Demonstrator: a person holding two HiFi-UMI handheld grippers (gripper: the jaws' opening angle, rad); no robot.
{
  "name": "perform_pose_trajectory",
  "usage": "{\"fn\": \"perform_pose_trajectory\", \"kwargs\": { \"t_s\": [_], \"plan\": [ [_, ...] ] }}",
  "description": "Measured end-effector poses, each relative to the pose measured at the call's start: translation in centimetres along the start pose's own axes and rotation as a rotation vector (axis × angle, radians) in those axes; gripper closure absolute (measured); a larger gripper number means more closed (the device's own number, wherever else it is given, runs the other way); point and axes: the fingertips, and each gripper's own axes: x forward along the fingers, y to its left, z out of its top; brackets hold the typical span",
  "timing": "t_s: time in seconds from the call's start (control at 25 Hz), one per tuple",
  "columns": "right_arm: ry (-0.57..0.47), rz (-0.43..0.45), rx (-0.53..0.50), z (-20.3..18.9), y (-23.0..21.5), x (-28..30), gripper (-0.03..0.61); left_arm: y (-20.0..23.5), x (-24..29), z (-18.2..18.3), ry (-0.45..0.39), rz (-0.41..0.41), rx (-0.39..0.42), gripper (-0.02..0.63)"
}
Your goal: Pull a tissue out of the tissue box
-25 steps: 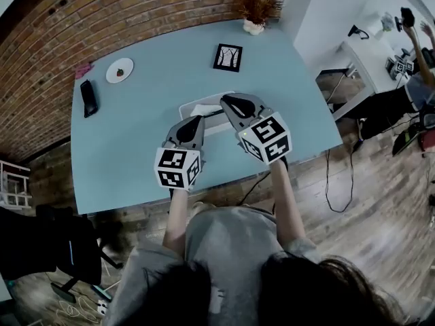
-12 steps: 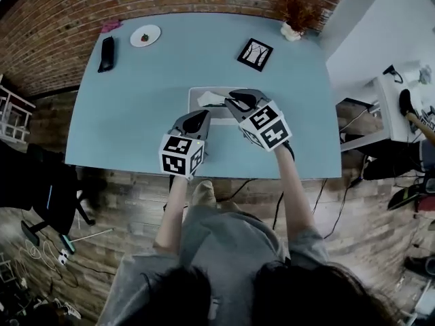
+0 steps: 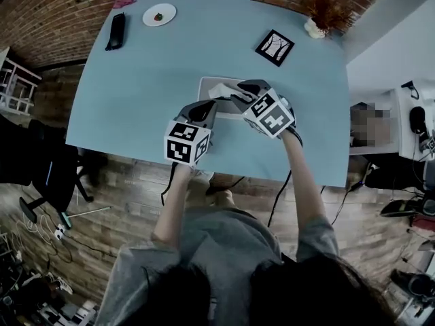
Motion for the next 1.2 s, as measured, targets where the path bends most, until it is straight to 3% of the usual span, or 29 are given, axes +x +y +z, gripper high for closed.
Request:
{"fn": "perform_pose_trajectory", "kwargs": {
  "t_s": [0.52, 0.76, 1.2],
  "plan": [
    [0.099, 0.097, -0.024, -1.3, 0.1, 3.3, 0.465, 1.0, 0.5, -1.5, 0.03, 0.028, -0.036, 0.611],
    [0.124, 0.103, -0.06, -2.0, 0.5, 3.7, 0.56, 1.1, 0.5, -1.9, 0.032, 0.036, -0.04, 0.611],
    [0.11, 0.096, -0.088, -0.9, 0.7, 2.7, 0.575, 1.4, -0.2, -1.7, 0.022, 0.044, -0.04, 0.611]
  ]
}}
